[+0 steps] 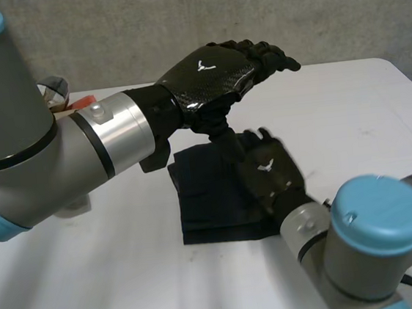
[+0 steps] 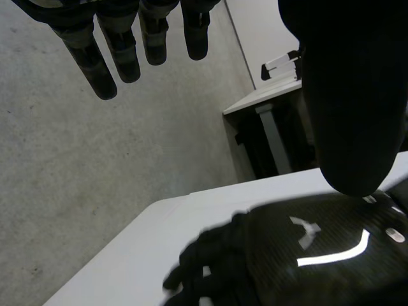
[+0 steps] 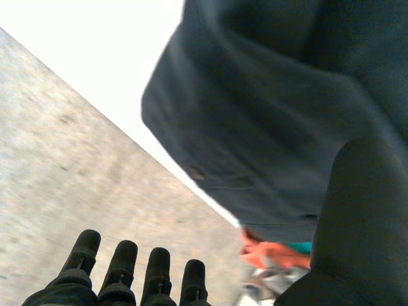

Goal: Fold the laundry.

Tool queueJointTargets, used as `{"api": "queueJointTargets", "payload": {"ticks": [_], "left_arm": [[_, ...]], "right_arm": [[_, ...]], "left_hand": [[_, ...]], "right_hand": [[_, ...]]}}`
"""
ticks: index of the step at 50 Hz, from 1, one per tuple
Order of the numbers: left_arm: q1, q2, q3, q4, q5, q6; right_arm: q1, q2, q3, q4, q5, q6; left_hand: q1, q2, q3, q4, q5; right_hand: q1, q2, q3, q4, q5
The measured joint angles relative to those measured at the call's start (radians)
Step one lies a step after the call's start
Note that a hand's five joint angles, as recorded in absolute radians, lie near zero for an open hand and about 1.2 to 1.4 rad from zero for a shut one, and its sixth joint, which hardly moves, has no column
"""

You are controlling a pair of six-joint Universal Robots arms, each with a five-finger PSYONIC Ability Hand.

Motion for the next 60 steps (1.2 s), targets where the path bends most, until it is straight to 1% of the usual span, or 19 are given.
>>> {"api": "queueJointTargets", "payload": {"ticks": [5, 8, 12, 16, 18, 22, 31, 33, 35, 37, 38, 39, 40, 41, 43, 45, 50, 57, 60], "left_arm": [[-0.001, 0.009, 0.002, -0.004, -0.017, -0.002], [-0.002, 0.015, -0.005, -0.003, -0.025, -0.002], [-0.002, 0.018, -0.019, 0.003, -0.027, -0.001], [0.000, 0.018, -0.034, 0.013, -0.027, 0.001], [0.001, 0.018, -0.042, 0.020, -0.027, 0.000], [0.001, 0.018, -0.051, 0.031, -0.027, 0.000], [0.001, 0.024, -0.064, 0.037, -0.027, -0.001], [0.001, 0.026, -0.070, 0.038, -0.026, -0.002], [0.002, 0.028, -0.076, 0.040, -0.026, -0.002], [0.002, 0.029, -0.082, 0.041, -0.026, -0.002], [0.003, 0.030, -0.086, 0.043, -0.026, -0.002], [0.003, 0.031, -0.088, 0.043, -0.026, -0.002], [0.004, 0.031, -0.091, 0.045, -0.026, -0.002], [0.005, 0.032, -0.095, 0.046, -0.025, -0.002], [0.007, 0.034, -0.101, 0.049, -0.025, -0.002], [0.009, 0.038, -0.106, 0.052, -0.024, -0.002], [0.011, 0.047, -0.107, 0.057, -0.023, -0.003], [0.011, 0.067, -0.103, 0.071, -0.026, -0.008], [0.011, 0.075, -0.103, 0.077, -0.027, -0.013]], "right_arm": [[-0.072, -0.019, -0.026, 0.058, 0.057, 0.130], [-0.143, -0.003, -0.044, 0.160, 0.063, 0.274], [-0.204, 0.031, -0.055, 0.275, -0.001, 0.411], [-0.237, 0.060, -0.051, 0.318, -0.092, 0.484], [-0.243, 0.070, -0.046, 0.305, -0.125, 0.495], [-0.241, 0.084, -0.044, 0.258, -0.154, 0.488], [-0.209, 0.142, -0.082, 0.219, -0.153, 0.460], [-0.201, 0.162, -0.098, 0.215, -0.150, 0.456], [-0.194, 0.182, -0.115, 0.212, -0.147, 0.453], [-0.191, 0.198, -0.132, 0.207, -0.142, 0.450], [-0.191, 0.207, -0.143, 0.205, -0.136, 0.448], [-0.192, 0.209, -0.147, 0.204, -0.133, 0.448], [-0.197, 0.213, -0.157, 0.199, -0.124, 0.446], [-0.207, 0.215, -0.171, 0.192, -0.110, 0.443], [-0.230, 0.216, -0.196, 0.179, -0.088, 0.438], [-0.276, 0.216, -0.245, 0.161, -0.058, 0.429], [-0.388, 0.252, -0.384, 0.162, -0.028, 0.411], [-0.584, 0.462, -0.761, 0.294, 0.007, 0.392], [-0.659, 0.578, -0.951, 0.359, 0.041, 0.385]], "left_hand": [[0.000, 0.000, 0.000, 0.000, 0.000], [0.000, 0.000, 0.000, 0.000, 0.000], [0.000, 0.000, 0.000, 0.000, 0.000], [0.000, 0.000, 0.000, 0.000, 0.000], [0.000, 0.000, 0.000, 0.000, 0.000], [0.000, 0.000, 0.000, 0.000, 0.000], [0.000, 0.000, 0.000, 0.000, 0.000], [0.000, 0.000, 0.000, 0.000, 0.000], [0.000, 0.000, 0.000, 0.000, 0.000], [0.000, 0.000, 0.000, 0.000, 0.000], [0.000, 0.000, 0.000, 0.000, 0.000], [0.000, 0.000, 0.000, 0.000, 0.000], [0.000, 0.000, 0.000, 0.000, 0.000], [0.000, 0.000, 0.000, 0.000, 0.000], [0.000, 0.000, 0.000, 0.000, 0.000], [0.000, 0.000, 0.000, 0.000, 0.000], [0.000, 0.000, 0.000, 0.000, 0.000], [0.000, 0.000, 0.000, 0.000, 0.000], [0.000, 0.000, 0.000, 0.000, 0.000]], "right_hand": [[0.000, 0.000, 0.000, 0.000, 0.000], [0.000, 0.000, 0.000, 0.000, 0.000], [0.000, 0.000, 0.000, 0.000, 0.000], [0.000, 0.000, 0.000, 0.000, 0.000], [0.000, 0.000, 0.000, 0.000, 0.000], [0.000, 0.000, 0.000, 0.000, 0.000], [0.002, 0.003, 0.001, 0.000, 0.000], [0.047, 0.058, 0.041, 0.037, 0.036], [0.229, 0.256, 0.225, 0.203, 0.199], [0.423, 0.523, 0.489, 0.479, 0.465], [0.578, 0.730, 0.704, 0.718, 0.686], [0.618, 0.760, 0.734, 0.754, 0.719], [0.708, 0.844, 0.814, 0.854, 0.810], [0.811, 0.920, 0.884, 0.942, 0.886], [0.867, 0.965, 0.921, 0.977, 0.901], [0.876, 0.967, 0.934, 0.981, 0.901], [0.887, 0.967, 0.964, 0.982, 0.913], [0.898, 0.967, 0.964, 0.983, 0.940], [0.898, 0.967, 0.964, 0.983, 0.943]]}}
